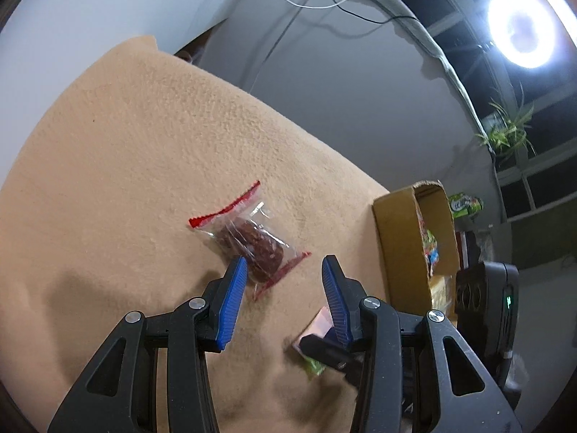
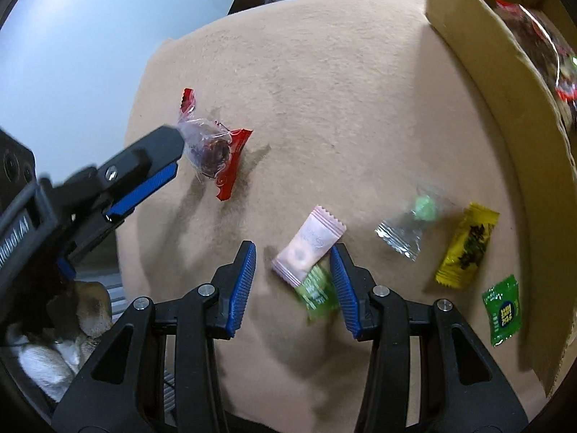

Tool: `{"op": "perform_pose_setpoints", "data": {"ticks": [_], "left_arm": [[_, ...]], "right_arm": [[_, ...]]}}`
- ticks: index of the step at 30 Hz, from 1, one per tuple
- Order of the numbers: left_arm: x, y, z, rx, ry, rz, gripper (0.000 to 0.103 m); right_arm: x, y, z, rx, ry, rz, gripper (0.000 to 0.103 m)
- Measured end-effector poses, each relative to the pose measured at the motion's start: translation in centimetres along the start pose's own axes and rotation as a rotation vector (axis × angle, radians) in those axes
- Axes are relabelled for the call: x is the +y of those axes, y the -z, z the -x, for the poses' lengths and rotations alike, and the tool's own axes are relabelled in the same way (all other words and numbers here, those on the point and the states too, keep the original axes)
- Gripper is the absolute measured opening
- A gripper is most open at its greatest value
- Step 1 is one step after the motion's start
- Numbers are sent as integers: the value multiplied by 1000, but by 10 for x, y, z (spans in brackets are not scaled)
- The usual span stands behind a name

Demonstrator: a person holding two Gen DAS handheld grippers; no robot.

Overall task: Organize snacks
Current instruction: 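Grasp the pink wrapped candy with right tool while left tool grasps clear date bag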

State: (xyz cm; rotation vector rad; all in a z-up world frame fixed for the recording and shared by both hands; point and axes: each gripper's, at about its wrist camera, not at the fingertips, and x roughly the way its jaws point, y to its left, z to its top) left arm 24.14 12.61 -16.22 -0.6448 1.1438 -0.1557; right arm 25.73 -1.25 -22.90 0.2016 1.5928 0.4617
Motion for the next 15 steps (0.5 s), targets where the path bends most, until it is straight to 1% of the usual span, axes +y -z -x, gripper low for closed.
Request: {"op": "perform_pose_setpoints", "data": {"ticks": [1, 4, 7, 9, 10, 12, 14, 15], "left_arm": [[1, -1, -2, 1, -2, 9, 42], [3, -5, -7, 2, -13, 26, 42], [2, -9, -15, 11, -30, 23, 42], [0, -11, -21, 11, -59, 12, 42], [-1, -12, -23, 13, -75, 9, 42], [-3, -16, -29, 18, -102, 11, 42], [-6, -17, -35, 20, -132, -10, 42], [-9, -16, -39, 26, -162, -31, 42]], "right_arm": [[4, 0, -1, -7, 17, 15, 46], [17, 1, -6, -17, 78, 70, 42], [28, 6, -9, -32, 150, 131, 32], [29, 8, -9, -37, 181, 155, 22], [29, 8, -9, -38, 195, 165, 20], [27, 14, -7, -36, 194, 174, 19], [27, 15, -7, -34, 194, 187, 18], [27, 17, -7, -35, 195, 199, 18]]}}
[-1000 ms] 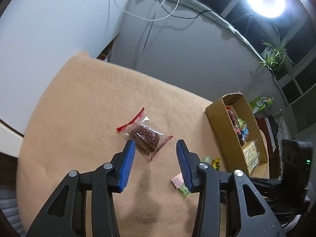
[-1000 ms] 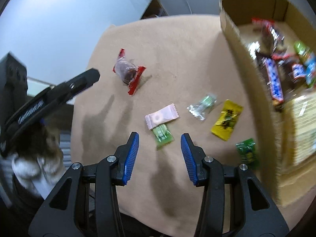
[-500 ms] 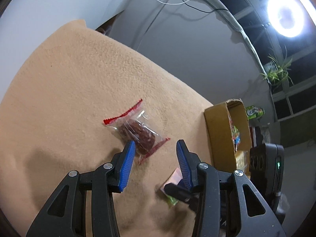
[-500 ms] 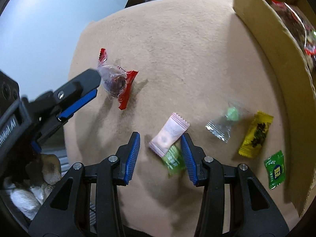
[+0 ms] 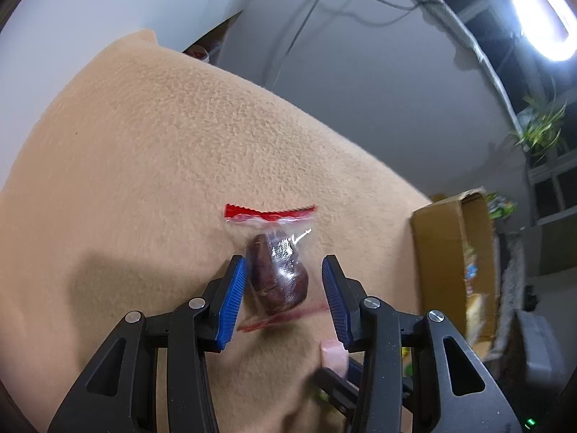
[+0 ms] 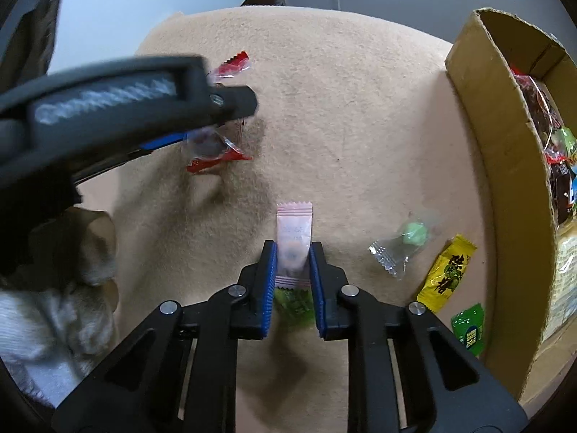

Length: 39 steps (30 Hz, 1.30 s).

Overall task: Organize snacks
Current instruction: 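Grasp the pink wrapped candy with right tool while left tool grasps clear date bag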

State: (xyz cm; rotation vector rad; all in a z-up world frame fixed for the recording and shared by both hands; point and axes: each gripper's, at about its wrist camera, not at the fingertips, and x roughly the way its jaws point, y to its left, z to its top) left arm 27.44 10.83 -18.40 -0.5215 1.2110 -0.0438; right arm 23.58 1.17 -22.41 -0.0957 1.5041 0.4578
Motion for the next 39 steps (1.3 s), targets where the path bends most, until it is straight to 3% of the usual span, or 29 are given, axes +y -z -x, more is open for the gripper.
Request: {"op": "perform_pose_setpoints", "data": {"ticks": [3, 6, 15, 23, 39], "left_arm": [[-5, 5, -6, 5, -38, -56, 41], [-7, 11, -3, -22, -68, -112, 33], [5, 19, 16, -54, -77, -113, 32], [-7, 27, 37, -90, -83, -151, 32], [-62, 46, 76, -163, -2, -264, 32]], "right_arm": [[4, -7, -3, -4, -4, 13, 18], [-1, -3, 0, -2, -31, -6, 18], [-13, 1, 22, -24, -67, -29, 18], [-32, 6, 50, -66, -90, -43, 18], [-66, 28, 122, -180, -74, -65, 18]]}}
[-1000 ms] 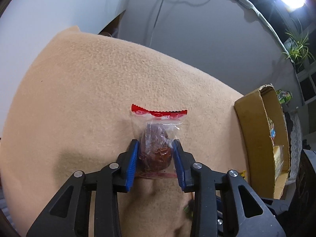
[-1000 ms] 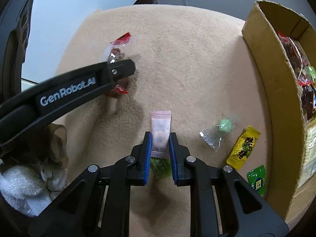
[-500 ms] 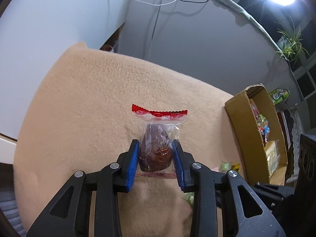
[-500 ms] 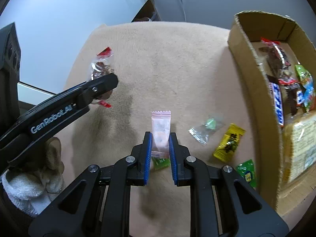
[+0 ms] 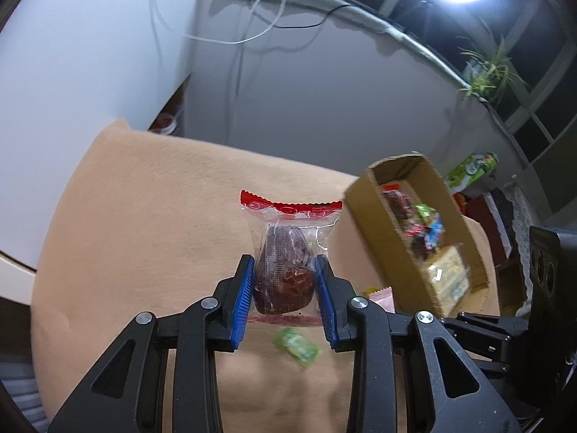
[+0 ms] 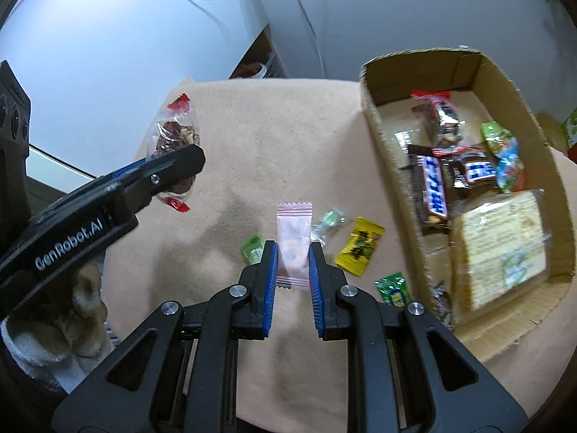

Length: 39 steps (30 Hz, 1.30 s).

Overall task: Organize snacks
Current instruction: 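Grasp the pink wrapped candy with right tool while left tool grasps clear date bag, then carry the pink candy and date bag over the box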

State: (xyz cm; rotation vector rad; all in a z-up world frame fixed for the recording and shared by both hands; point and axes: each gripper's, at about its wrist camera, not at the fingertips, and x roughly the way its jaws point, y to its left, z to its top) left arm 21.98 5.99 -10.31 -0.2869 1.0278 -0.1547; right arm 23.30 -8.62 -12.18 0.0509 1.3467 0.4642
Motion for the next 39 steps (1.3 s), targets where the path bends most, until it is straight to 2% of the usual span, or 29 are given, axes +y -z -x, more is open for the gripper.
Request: {"op": "perform_pose_setpoints", "data": {"ticks": [13, 18, 27, 39], "left_arm": [[-52, 0, 10, -24, 43, -108, 32], [-66, 0, 4, -13, 56, -132, 32], [-87, -4, -21, 38, 82, -144, 32], [-120, -21, -43, 60, 81, -199, 32]], "right_arm": [[-43, 6, 58, -101, 23, -47, 18], [-55, 8, 61, -123, 41, -90, 18], [-100, 7, 70, -136, 107, -141, 18], [-143, -16, 68, -148, 150, -157, 18]]}}
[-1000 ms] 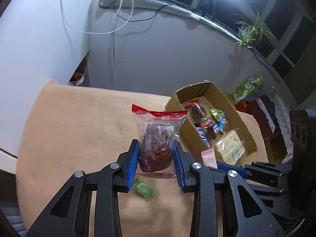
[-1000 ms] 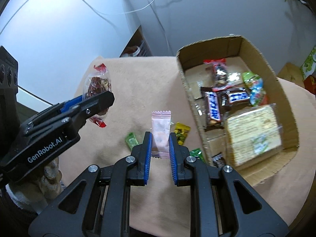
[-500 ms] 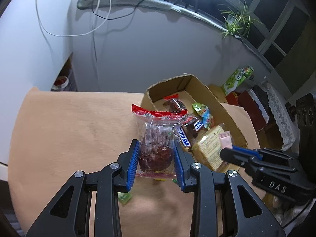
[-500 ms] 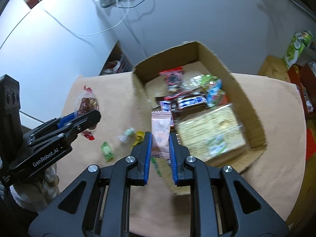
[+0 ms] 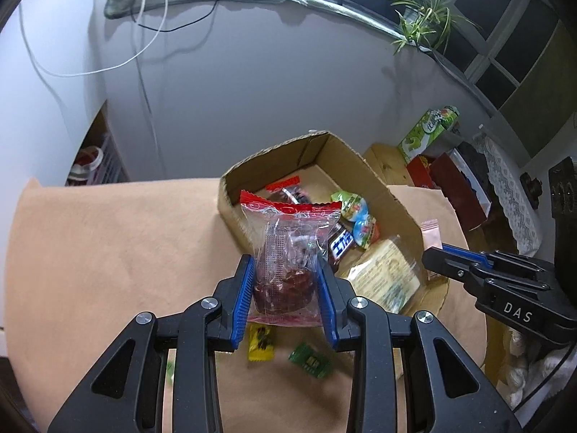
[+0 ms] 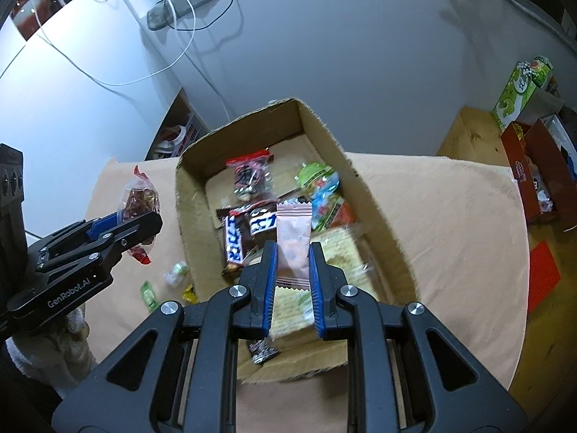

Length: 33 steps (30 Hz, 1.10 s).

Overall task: Organize snacks
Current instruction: 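Carry the pink candy and date bag over the box, then open both tools to drop the pink candy and date bag in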

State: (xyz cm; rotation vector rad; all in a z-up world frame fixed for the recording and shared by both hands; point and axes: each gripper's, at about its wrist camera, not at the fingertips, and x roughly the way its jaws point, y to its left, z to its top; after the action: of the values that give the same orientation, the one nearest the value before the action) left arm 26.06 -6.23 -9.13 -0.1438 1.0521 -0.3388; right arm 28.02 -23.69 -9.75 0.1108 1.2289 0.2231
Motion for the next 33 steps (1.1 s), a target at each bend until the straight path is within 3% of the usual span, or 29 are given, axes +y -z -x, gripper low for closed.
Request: {"op": "perform_pose_setpoints", "data": {"ticks": [20, 22, 24, 33], "left_arm": [[-23, -24, -21, 5, -12, -65, 34], [-24, -24, -20, 3, -15, -71, 34], [-25, -25, -19, 1, -15, -73, 44], [-25, -22, -13, -19, -24, -83, 46]], "right_arm": [[-6, -22, -24, 21, 16, 36, 19], [-5, -22, -24, 20, 21, 37, 28], [-5, -22, -23, 12, 33, 39, 52], [-3, -20, -16, -5, 51, 50, 57]]}}
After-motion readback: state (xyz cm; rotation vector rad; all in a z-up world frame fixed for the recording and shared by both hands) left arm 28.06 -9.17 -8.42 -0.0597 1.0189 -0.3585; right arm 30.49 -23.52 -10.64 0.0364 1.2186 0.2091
